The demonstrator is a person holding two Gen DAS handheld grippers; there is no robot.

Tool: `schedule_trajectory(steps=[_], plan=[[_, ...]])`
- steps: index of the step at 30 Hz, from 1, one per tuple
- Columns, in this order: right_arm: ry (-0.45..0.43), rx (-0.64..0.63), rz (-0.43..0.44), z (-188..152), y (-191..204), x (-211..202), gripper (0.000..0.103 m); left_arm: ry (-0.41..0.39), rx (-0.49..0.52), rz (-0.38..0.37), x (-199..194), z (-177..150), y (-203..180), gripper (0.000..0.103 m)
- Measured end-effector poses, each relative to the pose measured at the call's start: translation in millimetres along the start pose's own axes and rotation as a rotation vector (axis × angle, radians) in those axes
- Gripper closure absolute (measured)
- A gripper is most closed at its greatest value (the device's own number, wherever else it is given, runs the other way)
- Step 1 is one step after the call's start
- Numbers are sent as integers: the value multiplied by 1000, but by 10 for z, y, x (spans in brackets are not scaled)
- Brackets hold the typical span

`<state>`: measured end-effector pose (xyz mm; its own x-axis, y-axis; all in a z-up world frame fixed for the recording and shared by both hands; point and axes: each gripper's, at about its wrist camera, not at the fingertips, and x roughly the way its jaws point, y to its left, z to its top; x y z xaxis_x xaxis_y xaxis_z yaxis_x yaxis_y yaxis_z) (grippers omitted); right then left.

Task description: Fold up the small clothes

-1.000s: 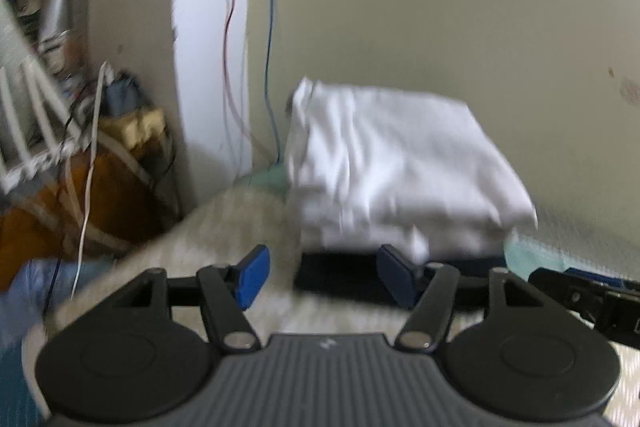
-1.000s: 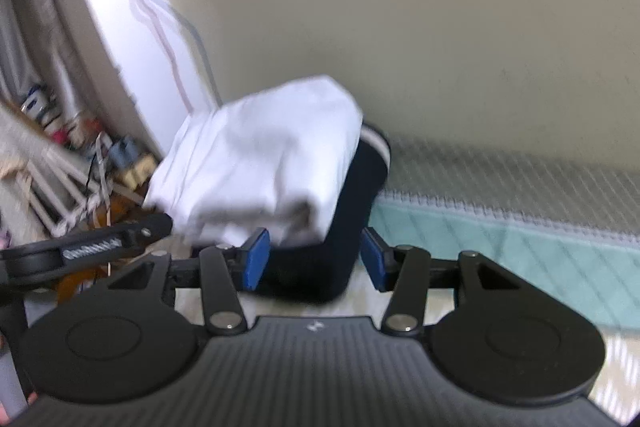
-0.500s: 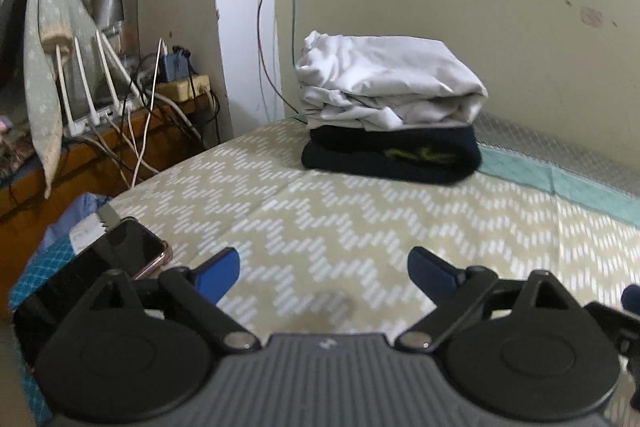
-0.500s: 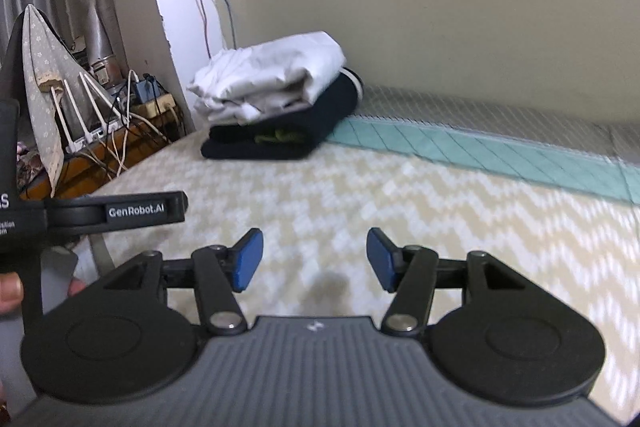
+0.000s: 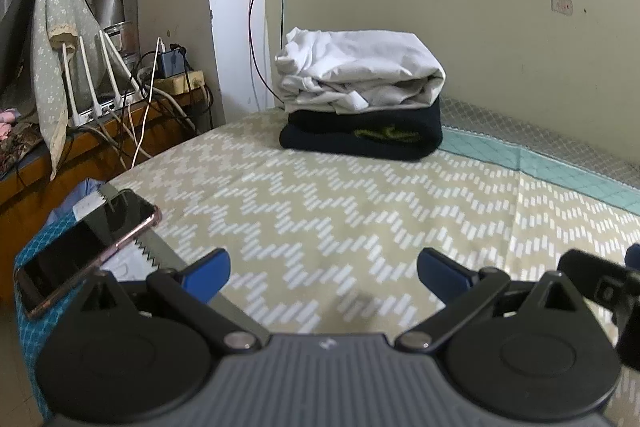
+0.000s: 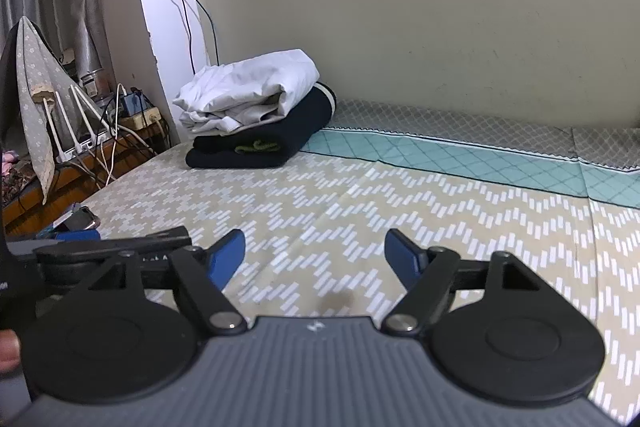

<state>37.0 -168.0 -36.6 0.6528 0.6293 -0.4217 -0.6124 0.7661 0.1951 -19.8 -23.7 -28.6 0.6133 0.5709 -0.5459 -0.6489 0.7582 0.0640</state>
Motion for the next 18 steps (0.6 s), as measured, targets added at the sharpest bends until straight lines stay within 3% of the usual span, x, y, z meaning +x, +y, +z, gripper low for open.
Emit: schedule_trajectory(steps=[18], plan=[[37, 20, -15, -33, -26, 40, 19, -23, 42, 5, -6, -83, -43, 0]])
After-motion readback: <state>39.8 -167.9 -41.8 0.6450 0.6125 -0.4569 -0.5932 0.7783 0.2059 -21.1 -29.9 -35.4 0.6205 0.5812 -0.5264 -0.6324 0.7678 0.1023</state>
